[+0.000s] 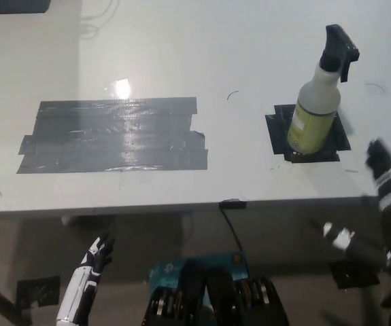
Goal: A spray bottle is kept on the black marked spot on the table infront of the robot and the robot extends its right arm to pick it up and hands it to a person
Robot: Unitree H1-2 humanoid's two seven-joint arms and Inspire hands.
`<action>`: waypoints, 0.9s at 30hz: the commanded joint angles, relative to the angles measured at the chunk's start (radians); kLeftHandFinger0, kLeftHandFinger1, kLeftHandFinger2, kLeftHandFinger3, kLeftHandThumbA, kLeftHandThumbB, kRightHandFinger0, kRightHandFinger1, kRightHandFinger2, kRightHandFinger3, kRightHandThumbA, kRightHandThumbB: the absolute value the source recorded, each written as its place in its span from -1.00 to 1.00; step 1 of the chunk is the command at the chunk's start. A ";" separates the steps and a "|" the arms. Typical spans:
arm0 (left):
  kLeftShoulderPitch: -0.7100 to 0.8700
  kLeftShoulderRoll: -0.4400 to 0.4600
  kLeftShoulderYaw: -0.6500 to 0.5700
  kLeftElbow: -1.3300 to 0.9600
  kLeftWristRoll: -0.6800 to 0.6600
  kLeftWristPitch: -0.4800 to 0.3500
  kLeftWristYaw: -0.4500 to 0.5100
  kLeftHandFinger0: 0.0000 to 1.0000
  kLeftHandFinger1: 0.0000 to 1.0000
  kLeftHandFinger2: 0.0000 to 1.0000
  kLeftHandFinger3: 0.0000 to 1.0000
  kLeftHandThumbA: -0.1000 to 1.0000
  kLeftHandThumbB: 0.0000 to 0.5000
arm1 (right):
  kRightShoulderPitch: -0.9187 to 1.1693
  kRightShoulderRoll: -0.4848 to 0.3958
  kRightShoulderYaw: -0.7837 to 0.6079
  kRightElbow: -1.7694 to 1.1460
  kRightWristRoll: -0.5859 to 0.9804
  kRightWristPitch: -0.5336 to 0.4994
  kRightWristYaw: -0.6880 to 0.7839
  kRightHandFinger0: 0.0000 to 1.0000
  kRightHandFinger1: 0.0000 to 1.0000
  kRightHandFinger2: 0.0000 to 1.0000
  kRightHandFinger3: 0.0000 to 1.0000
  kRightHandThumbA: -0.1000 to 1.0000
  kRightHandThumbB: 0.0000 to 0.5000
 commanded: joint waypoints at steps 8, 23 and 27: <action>-0.003 0.002 0.005 -0.020 0.007 -0.034 0.004 1.00 1.00 1.00 1.00 1.00 0.30 | -0.268 -0.036 -0.079 0.225 -0.022 0.121 -0.058 1.00 1.00 1.00 1.00 1.00 0.40; -0.007 -0.001 0.005 -0.018 0.018 -0.033 0.008 1.00 1.00 1.00 1.00 1.00 0.29 | -0.545 -0.060 -0.068 0.668 -0.017 0.130 -0.077 1.00 1.00 1.00 1.00 1.00 0.29; -0.009 0.000 0.004 -0.018 0.024 -0.029 0.008 1.00 1.00 1.00 1.00 1.00 0.29 | -0.593 -0.057 -0.063 0.728 -0.025 0.128 -0.088 1.00 1.00 1.00 1.00 1.00 0.39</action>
